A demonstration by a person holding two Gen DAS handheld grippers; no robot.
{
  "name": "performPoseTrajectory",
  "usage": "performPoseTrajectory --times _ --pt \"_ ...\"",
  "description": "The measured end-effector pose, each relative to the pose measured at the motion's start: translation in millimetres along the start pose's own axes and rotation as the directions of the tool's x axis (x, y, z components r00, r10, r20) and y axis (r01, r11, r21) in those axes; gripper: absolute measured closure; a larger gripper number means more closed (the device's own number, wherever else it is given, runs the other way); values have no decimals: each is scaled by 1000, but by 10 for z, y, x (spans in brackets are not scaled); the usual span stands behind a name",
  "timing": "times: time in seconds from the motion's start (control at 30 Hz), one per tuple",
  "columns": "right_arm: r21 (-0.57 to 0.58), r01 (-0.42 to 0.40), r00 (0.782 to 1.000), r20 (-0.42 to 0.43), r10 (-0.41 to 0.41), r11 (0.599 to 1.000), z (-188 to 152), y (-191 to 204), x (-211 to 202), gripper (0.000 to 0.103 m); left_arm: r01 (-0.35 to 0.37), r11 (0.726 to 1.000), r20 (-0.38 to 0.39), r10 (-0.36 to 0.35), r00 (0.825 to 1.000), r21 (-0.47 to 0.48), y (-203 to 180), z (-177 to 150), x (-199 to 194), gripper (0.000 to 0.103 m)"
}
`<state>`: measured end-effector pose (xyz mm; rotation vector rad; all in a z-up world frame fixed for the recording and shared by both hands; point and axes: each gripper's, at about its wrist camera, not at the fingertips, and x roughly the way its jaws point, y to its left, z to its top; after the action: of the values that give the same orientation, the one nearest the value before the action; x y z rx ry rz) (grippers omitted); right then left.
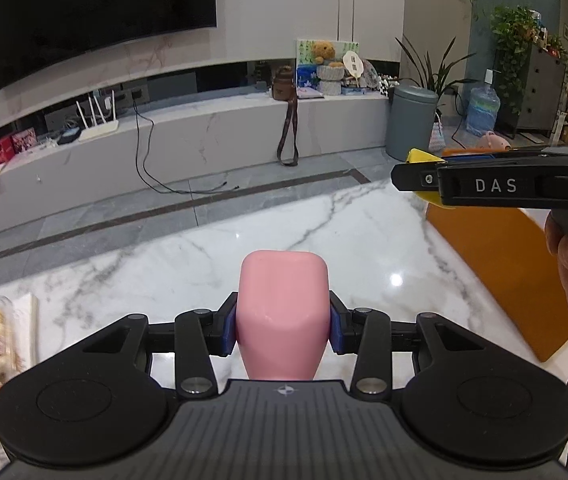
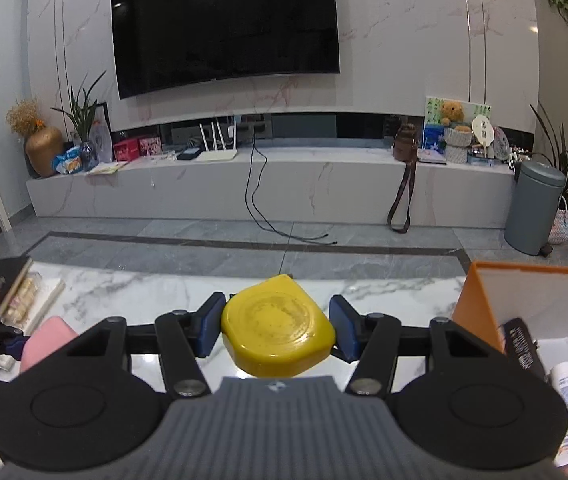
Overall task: Organize rigid objects
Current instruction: 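Lift the pink bottle and tape measure and carry them over the storage box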
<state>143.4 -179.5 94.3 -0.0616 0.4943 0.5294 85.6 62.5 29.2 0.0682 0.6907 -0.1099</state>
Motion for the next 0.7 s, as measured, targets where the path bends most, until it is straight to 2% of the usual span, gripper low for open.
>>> performPoseTrajectory --times 0.17,0.33,0.53,0.7 --pt "25 -6 999 36 5 1000 203 -51 -295 45 -5 1000 32 5 999 2 -75 204 -204 55" --pt "56 9 998 59 -13 998 332 -172 -608 45 20 999 63 -22 998 36 -334 398 -370 55" --pt "76 34 995 88 -41 997 427 -431 -1011 45 82 993 93 -90 992 86 -770 534 -489 55" --pt "94 77 991 101 -87 993 417 -704 -1256 45 132 982 97 -146 985 133 -1154 652 -393 55"
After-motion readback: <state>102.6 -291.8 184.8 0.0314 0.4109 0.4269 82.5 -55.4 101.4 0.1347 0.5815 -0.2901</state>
